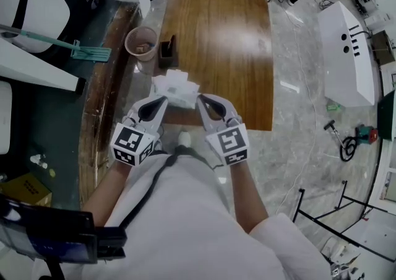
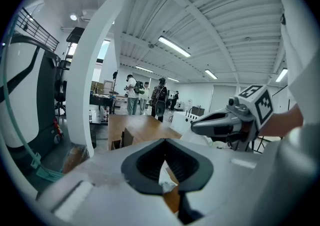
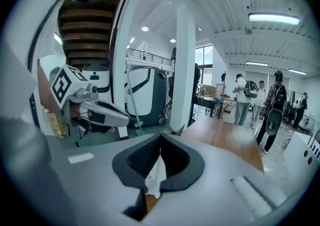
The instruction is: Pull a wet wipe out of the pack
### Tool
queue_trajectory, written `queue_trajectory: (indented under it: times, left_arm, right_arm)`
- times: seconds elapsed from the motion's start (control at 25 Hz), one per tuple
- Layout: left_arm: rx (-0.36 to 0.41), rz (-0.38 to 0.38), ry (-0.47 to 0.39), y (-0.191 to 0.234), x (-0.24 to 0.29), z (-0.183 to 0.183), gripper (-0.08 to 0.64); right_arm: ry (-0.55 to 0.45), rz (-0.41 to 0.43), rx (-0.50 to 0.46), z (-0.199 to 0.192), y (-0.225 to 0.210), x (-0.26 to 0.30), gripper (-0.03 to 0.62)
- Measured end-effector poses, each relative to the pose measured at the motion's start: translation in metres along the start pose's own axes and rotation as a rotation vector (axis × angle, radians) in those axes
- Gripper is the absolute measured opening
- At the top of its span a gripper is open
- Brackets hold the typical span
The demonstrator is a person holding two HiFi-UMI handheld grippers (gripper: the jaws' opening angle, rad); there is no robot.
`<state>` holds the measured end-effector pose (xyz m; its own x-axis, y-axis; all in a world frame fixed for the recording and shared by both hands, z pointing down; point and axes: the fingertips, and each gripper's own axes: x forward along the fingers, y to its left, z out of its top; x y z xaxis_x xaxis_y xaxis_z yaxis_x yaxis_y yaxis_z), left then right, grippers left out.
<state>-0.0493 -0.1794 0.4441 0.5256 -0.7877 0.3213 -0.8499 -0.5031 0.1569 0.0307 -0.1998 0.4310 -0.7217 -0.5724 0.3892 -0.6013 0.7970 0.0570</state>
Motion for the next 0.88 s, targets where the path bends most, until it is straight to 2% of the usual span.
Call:
queue_trajectory:
  times: [0.52,0.88]
  left_arm:
    - [0.01,0.038,-0.063,0.019,-0.018,0.026,0.005]
    - [0.008,0.044,-0.081,0.016,-0.019,0.032,0.005]
  right_arm:
    - [-0.2,-0.043,0.125,0.033,-0.008,-0.033,0.011]
    - [-0.217,-0.044,0.146,0.035,-0.01,-0.035,0.009]
